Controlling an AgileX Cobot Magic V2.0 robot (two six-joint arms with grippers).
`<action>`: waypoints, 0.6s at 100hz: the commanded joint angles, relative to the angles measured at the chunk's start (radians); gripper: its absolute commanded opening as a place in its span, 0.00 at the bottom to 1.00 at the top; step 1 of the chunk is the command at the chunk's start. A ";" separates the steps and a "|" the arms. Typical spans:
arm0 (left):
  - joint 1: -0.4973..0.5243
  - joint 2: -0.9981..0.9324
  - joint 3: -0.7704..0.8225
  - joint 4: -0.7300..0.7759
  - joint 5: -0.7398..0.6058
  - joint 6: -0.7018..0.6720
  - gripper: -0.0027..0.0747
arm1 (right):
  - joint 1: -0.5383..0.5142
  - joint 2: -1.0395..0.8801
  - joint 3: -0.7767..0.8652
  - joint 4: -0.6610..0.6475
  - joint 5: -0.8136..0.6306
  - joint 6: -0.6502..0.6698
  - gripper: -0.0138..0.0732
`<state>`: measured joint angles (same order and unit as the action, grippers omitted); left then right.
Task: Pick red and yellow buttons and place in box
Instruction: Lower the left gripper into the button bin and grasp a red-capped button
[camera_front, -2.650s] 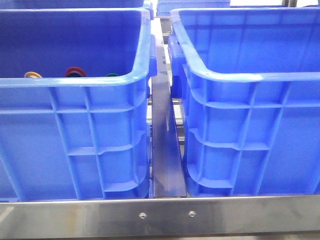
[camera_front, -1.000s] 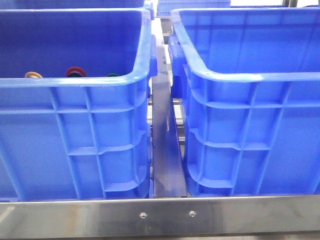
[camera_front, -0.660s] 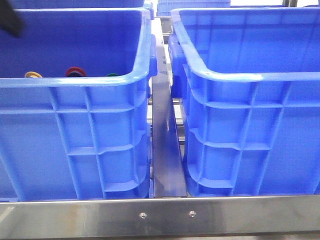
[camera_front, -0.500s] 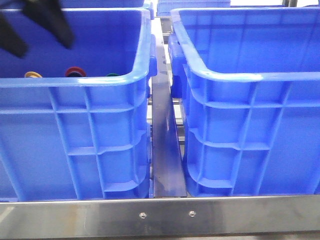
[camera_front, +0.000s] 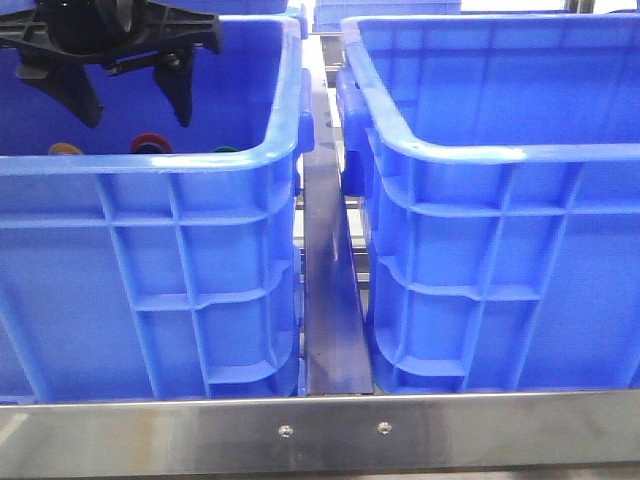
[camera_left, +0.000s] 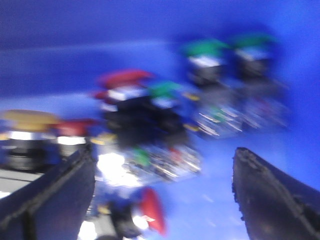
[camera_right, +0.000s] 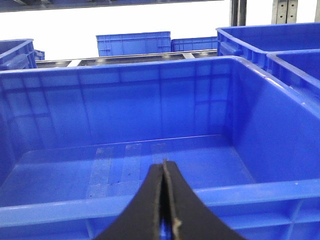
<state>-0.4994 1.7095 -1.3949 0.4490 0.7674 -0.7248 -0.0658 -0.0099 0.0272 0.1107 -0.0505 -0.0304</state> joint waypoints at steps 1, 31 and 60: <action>-0.007 -0.032 -0.038 0.044 -0.025 -0.041 0.72 | 0.004 -0.024 -0.012 -0.010 -0.085 -0.002 0.08; -0.003 0.020 -0.038 0.075 -0.024 -0.087 0.72 | 0.004 -0.024 -0.012 -0.010 -0.085 -0.002 0.08; 0.004 0.068 -0.038 0.079 -0.040 -0.114 0.72 | 0.004 -0.024 -0.012 -0.010 -0.085 -0.002 0.08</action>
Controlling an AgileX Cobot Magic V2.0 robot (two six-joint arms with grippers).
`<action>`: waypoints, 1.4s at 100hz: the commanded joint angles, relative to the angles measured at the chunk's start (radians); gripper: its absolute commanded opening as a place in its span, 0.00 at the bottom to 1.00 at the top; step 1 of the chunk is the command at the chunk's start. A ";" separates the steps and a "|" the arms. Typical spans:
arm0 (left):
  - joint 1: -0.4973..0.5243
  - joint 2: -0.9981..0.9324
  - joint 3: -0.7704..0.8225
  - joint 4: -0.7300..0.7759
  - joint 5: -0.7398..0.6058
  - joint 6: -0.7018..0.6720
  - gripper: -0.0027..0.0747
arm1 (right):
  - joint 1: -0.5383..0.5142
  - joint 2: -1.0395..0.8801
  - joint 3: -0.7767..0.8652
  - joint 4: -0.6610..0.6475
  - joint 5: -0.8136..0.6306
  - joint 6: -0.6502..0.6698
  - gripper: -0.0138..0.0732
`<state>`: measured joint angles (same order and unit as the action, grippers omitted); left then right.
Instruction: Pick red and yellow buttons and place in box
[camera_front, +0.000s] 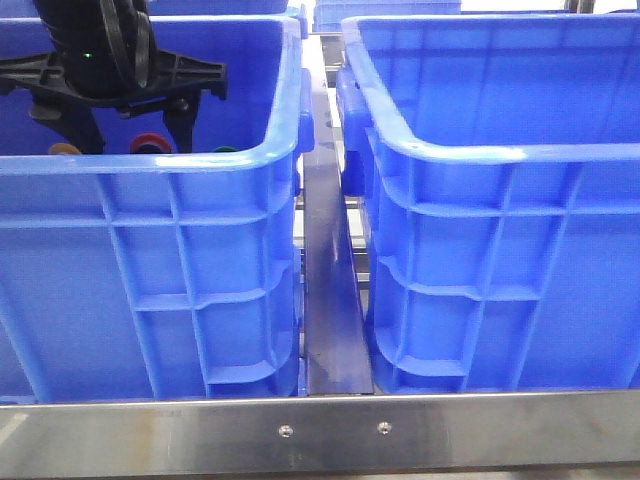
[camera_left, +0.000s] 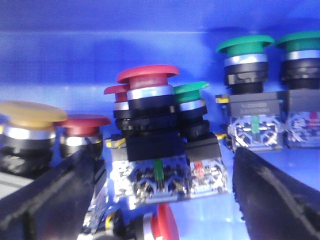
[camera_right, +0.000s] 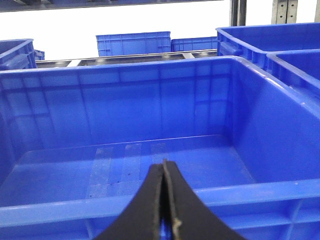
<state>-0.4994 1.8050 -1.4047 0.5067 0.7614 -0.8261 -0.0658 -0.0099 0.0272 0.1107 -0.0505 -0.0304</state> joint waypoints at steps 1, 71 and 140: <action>0.004 -0.023 -0.028 0.020 -0.032 -0.012 0.72 | 0.004 -0.024 -0.012 -0.010 -0.085 -0.002 0.08; -0.001 -0.014 -0.028 0.040 -0.028 -0.009 0.01 | 0.004 -0.024 -0.012 -0.010 -0.085 -0.002 0.08; -0.365 -0.465 0.094 0.110 0.040 0.149 0.01 | 0.004 -0.024 -0.012 -0.010 -0.085 -0.002 0.08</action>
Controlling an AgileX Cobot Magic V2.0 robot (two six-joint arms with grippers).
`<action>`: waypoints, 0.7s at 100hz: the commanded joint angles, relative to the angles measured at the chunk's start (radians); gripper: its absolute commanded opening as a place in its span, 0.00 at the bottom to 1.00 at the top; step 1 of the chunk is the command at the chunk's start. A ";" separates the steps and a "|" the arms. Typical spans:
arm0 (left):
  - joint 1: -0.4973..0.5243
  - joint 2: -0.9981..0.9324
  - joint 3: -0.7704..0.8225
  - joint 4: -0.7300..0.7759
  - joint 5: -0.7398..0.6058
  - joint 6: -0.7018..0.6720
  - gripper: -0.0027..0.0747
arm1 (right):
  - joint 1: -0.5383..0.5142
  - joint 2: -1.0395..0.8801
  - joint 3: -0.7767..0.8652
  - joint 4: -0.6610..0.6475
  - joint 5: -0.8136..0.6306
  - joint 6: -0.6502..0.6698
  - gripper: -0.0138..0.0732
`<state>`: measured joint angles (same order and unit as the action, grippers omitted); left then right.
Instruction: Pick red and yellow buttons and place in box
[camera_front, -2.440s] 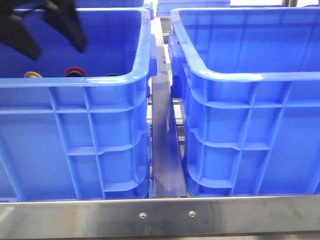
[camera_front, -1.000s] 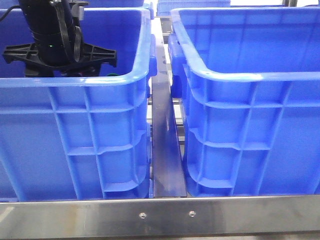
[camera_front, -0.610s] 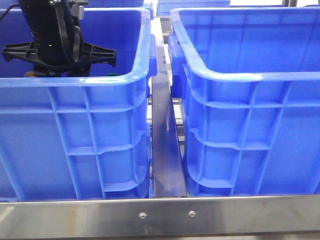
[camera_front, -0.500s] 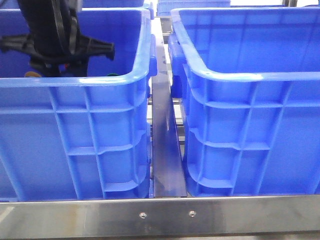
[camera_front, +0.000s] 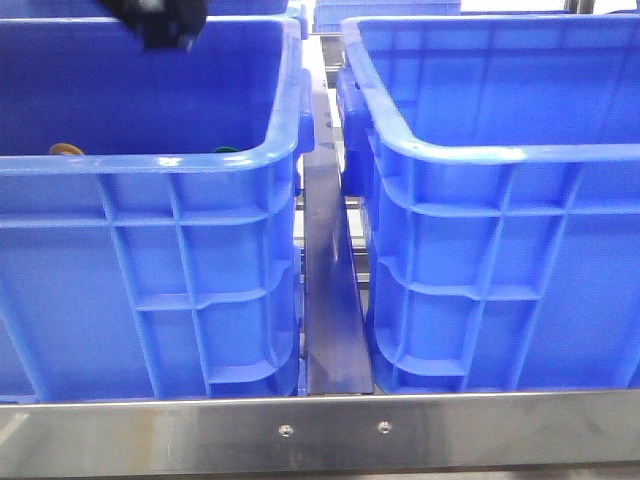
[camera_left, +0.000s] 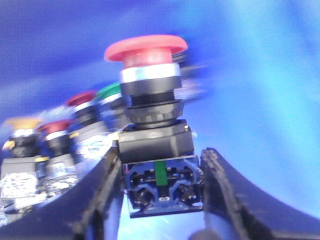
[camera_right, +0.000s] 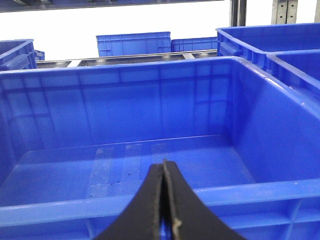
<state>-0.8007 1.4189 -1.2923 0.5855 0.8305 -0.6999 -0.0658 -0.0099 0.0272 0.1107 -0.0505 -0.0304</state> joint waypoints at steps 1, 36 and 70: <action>-0.070 -0.082 -0.019 0.031 -0.029 0.024 0.01 | 0.004 -0.024 -0.012 -0.010 -0.085 -0.002 0.08; -0.378 -0.130 -0.019 0.033 -0.043 0.141 0.01 | 0.004 -0.024 -0.012 -0.010 -0.094 -0.002 0.08; -0.472 -0.124 -0.019 0.033 -0.113 0.156 0.01 | 0.004 -0.024 -0.034 -0.010 -0.140 0.001 0.08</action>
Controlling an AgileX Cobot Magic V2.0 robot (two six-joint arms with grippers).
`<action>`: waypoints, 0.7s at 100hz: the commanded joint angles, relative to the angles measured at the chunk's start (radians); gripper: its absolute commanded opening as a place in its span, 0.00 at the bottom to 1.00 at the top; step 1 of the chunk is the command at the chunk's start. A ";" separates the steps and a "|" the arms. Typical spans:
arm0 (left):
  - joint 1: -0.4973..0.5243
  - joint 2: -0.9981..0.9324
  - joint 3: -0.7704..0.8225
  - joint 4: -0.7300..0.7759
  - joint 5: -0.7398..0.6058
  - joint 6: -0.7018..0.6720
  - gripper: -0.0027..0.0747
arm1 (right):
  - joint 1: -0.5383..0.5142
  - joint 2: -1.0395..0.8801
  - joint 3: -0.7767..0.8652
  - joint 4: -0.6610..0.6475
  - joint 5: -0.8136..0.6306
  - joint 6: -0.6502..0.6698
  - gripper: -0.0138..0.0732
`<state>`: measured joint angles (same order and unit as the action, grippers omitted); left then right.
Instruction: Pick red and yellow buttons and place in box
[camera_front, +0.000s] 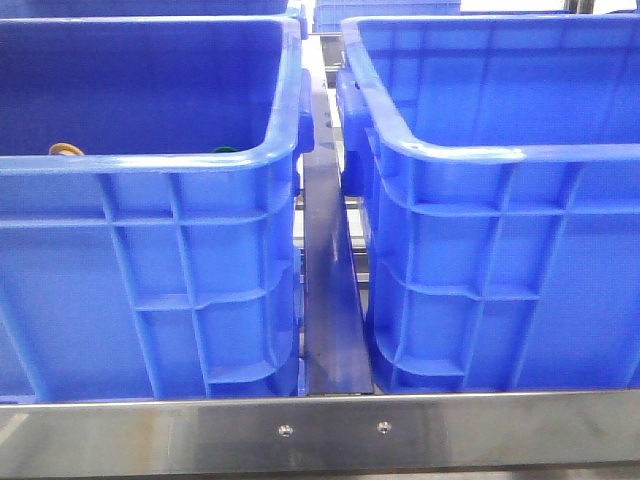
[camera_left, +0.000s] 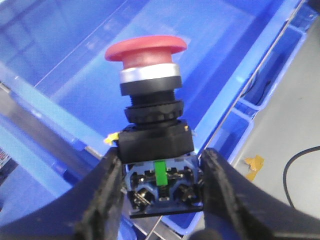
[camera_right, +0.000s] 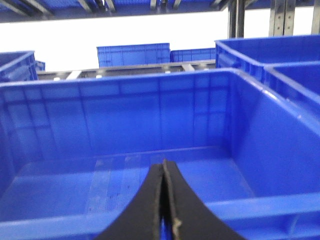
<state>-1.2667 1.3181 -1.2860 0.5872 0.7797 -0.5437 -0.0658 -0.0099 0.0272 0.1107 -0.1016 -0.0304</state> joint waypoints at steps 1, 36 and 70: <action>-0.007 -0.023 -0.025 0.031 -0.061 0.000 0.01 | 0.004 -0.024 -0.037 -0.010 -0.084 0.004 0.08; -0.007 -0.023 -0.025 0.031 -0.058 0.000 0.01 | 0.004 0.057 -0.368 0.001 0.286 0.030 0.08; -0.007 -0.023 -0.025 0.031 -0.037 0.000 0.01 | 0.004 0.424 -0.714 0.235 0.647 0.030 0.08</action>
<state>-1.2663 1.3181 -1.2860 0.5874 0.7795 -0.5437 -0.0658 0.3092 -0.6012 0.2594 0.5467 0.0000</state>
